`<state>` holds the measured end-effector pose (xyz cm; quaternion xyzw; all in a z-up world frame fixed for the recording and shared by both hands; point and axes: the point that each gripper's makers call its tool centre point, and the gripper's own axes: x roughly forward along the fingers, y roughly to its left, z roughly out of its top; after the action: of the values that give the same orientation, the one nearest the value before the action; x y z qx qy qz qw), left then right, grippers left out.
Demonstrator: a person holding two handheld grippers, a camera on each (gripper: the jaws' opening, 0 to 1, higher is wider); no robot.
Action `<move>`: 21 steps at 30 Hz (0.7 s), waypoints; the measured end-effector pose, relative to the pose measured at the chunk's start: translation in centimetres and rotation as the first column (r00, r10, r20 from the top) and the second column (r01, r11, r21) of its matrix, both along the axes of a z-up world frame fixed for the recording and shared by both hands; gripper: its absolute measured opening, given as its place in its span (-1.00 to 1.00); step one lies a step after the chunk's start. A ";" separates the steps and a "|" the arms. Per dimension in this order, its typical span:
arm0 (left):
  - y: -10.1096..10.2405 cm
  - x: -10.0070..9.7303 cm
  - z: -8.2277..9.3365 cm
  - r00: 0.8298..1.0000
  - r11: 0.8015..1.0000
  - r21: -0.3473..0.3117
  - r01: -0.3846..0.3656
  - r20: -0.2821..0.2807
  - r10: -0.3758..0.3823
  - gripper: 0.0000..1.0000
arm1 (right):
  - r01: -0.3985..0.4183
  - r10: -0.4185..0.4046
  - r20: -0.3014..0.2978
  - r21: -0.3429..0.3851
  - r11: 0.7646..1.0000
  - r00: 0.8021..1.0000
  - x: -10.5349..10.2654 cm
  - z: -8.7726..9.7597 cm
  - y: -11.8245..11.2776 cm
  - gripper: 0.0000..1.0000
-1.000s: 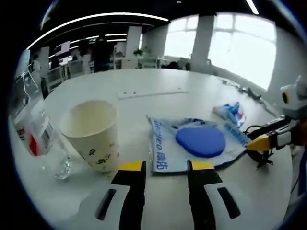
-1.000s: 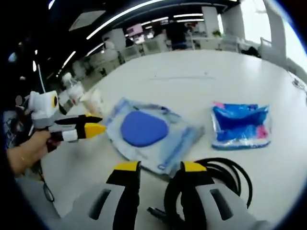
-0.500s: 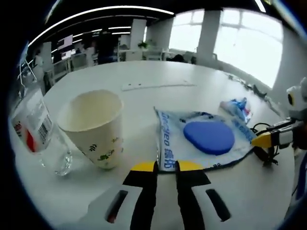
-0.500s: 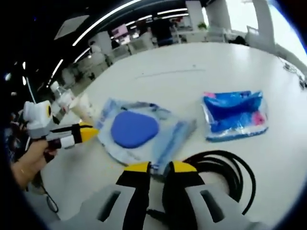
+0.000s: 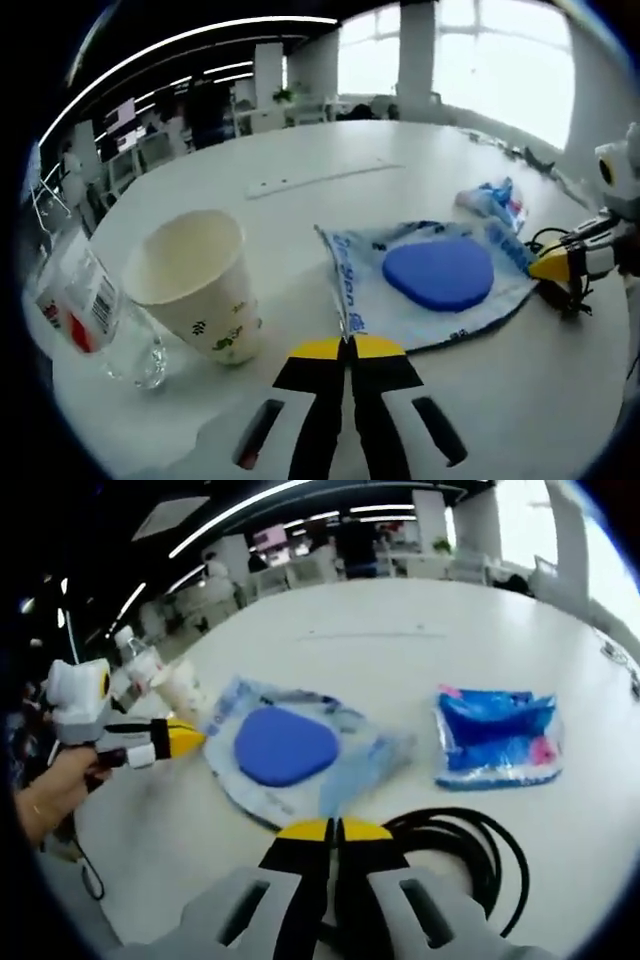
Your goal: Arrange the tabletop items into an orderly group along one side of the table until the central work area is clear of visible clutter.
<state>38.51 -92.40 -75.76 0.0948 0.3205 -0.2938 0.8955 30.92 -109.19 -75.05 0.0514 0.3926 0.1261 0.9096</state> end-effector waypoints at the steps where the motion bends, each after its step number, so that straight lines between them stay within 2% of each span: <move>1: 0.0 -0.1 0.1 1.000 1.000 0.003 0.008 0.006 -0.008 -1.00 | 0.003 -0.003 0.003 -0.003 1.000 1.000 0.0 0.0 -0.1 -1.00; 8: -0.1 0.1 1.2 0.999 1.000 -0.010 0.019 0.041 -0.018 -1.00 | 0.001 -0.001 0.031 -0.017 1.000 1.000 0.4 0.6 -0.4 -1.00; 13: -0.1 0.2 2.1 0.998 1.000 -0.016 0.015 0.067 -0.014 -1.00 | -0.009 0.011 0.073 -0.032 0.999 0.997 0.9 1.5 -0.5 -1.00; 21: 0.0 0.1 2.8 0.997 0.999 -0.036 0.003 0.082 0.000 -1.00 | -0.032 0.037 0.102 -0.050 0.998 0.994 2.4 2.7 -1.0 -1.00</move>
<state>38.64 -92.44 -72.95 0.0911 0.2780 -0.2960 0.9093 33.31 -110.17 -72.33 0.0160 0.3492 0.1345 0.9272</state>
